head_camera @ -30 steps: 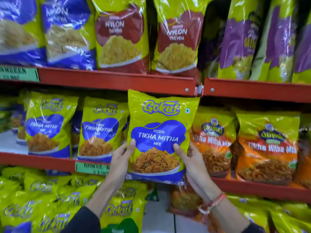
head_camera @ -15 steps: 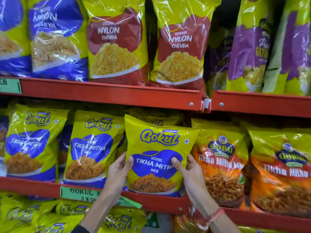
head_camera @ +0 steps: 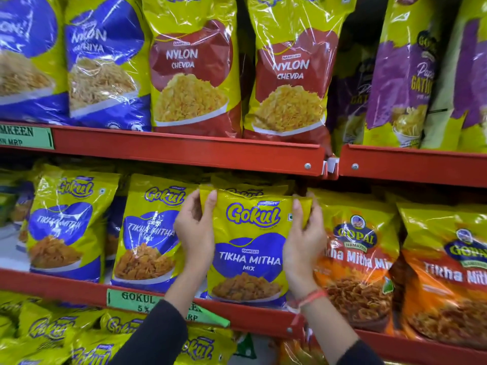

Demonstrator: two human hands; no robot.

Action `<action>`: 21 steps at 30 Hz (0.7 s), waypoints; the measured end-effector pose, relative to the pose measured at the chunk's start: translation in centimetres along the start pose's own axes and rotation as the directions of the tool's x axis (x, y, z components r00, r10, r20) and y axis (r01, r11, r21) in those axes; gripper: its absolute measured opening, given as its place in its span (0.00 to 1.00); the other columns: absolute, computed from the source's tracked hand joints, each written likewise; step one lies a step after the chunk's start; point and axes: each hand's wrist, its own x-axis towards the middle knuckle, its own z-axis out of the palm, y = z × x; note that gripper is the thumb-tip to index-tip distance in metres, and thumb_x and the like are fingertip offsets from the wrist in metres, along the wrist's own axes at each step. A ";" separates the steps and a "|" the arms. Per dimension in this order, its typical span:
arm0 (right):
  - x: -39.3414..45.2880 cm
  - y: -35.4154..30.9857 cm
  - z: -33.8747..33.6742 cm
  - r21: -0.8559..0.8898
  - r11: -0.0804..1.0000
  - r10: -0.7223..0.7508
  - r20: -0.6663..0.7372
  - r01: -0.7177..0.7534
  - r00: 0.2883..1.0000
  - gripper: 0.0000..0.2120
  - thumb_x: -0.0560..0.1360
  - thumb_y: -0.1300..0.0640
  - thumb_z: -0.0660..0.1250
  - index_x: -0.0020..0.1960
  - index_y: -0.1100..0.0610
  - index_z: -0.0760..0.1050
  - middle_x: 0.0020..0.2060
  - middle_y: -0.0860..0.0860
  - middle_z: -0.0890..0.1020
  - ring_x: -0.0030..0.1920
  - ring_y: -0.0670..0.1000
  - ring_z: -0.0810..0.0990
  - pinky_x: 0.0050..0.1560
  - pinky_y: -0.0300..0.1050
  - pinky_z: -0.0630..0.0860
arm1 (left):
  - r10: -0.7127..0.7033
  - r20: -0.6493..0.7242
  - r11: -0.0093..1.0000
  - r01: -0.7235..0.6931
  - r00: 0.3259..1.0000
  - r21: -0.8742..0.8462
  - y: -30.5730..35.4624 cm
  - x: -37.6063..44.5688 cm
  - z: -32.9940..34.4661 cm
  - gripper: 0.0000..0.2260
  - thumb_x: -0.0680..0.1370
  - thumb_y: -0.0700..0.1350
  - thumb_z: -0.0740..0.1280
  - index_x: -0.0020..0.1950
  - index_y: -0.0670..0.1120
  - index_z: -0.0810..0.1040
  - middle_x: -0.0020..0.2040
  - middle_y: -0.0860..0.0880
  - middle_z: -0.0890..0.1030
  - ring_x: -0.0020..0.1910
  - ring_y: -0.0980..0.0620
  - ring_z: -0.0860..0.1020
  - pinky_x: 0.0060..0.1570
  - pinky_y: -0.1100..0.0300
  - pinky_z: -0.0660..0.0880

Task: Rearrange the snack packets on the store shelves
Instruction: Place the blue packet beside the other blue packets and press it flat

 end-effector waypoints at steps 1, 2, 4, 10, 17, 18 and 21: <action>-0.4 0.6 0.7 -0.141 0.985 -0.097 0.010 0.097 0.995 0.23 0.82 0.51 0.62 0.75 0.57 0.67 0.65 0.53 0.77 0.64 0.46 0.73 0.66 0.37 0.69 | 0.149 0.022 0.978 -0.151 0.989 0.147 -0.5 -0.6 0.2 0.19 0.79 0.47 0.63 0.68 0.39 0.72 0.67 0.41 0.76 0.65 0.53 0.73 0.68 0.52 0.69; -0.9 1.3 1.2 -0.279 0.933 -0.221 0.055 0.227 0.974 0.29 0.83 0.53 0.60 0.80 0.62 0.54 0.77 0.59 0.64 0.76 0.49 0.62 0.76 0.37 0.59 | 0.285 0.082 0.914 -0.296 0.955 0.277 -1.2 -1.5 0.3 0.23 0.81 0.48 0.59 0.74 0.40 0.64 0.75 0.43 0.67 0.74 0.52 0.65 0.74 0.52 0.60; -2.1 3.5 1.3 -0.515 0.677 -0.485 0.227 0.526 0.845 0.34 0.84 0.52 0.55 0.80 0.64 0.41 0.81 0.59 0.45 0.82 0.55 0.46 0.81 0.52 0.49 | 0.457 0.269 0.706 -0.529 0.848 0.470 -3.6 -3.7 0.0 0.27 0.82 0.50 0.53 0.78 0.41 0.52 0.80 0.45 0.51 0.79 0.49 0.50 0.77 0.47 0.44; -2.6 7.4 0.1 -0.620 0.358 -0.435 0.552 0.699 0.712 0.31 0.84 0.43 0.46 0.80 0.62 0.51 0.80 0.57 0.56 0.82 0.53 0.42 0.78 0.63 0.52 | 0.361 0.532 0.434 -0.643 0.766 0.631 -8.4 -4.4 -0.8 0.28 0.81 0.56 0.45 0.78 0.43 0.50 0.80 0.47 0.49 0.79 0.49 0.51 0.76 0.40 0.45; -1.8 6.9 0.6 -0.673 0.340 -0.244 0.611 0.657 0.753 0.34 0.83 0.40 0.44 0.81 0.61 0.53 0.81 0.57 0.56 0.81 0.56 0.54 0.78 0.60 0.53 | 0.196 0.563 0.410 -0.588 0.803 0.697 -7.9 -3.6 -0.7 0.30 0.81 0.57 0.44 0.78 0.42 0.52 0.80 0.46 0.52 0.79 0.49 0.51 0.76 0.45 0.49; -2.1 7.0 0.2 -0.675 0.330 -0.235 0.619 0.660 0.750 0.34 0.83 0.40 0.45 0.81 0.61 0.53 0.81 0.57 0.55 0.81 0.56 0.54 0.78 0.60 0.53 | 0.187 0.567 0.392 -0.590 0.802 0.706 -7.9 -3.9 -1.0 0.30 0.81 0.57 0.44 0.78 0.42 0.52 0.80 0.46 0.51 0.79 0.49 0.51 0.76 0.44 0.50; -2.5 7.2 -1.7 -0.647 0.304 -0.207 0.672 0.699 0.712 0.35 0.82 0.38 0.48 0.81 0.60 0.53 0.81 0.56 0.55 0.81 0.55 0.55 0.77 0.58 0.54 | 0.166 0.570 0.378 -0.586 0.805 0.717 -7.0 -4.8 -1.4 0.30 0.81 0.58 0.44 0.78 0.42 0.51 0.80 0.46 0.51 0.79 0.49 0.50 0.76 0.43 0.49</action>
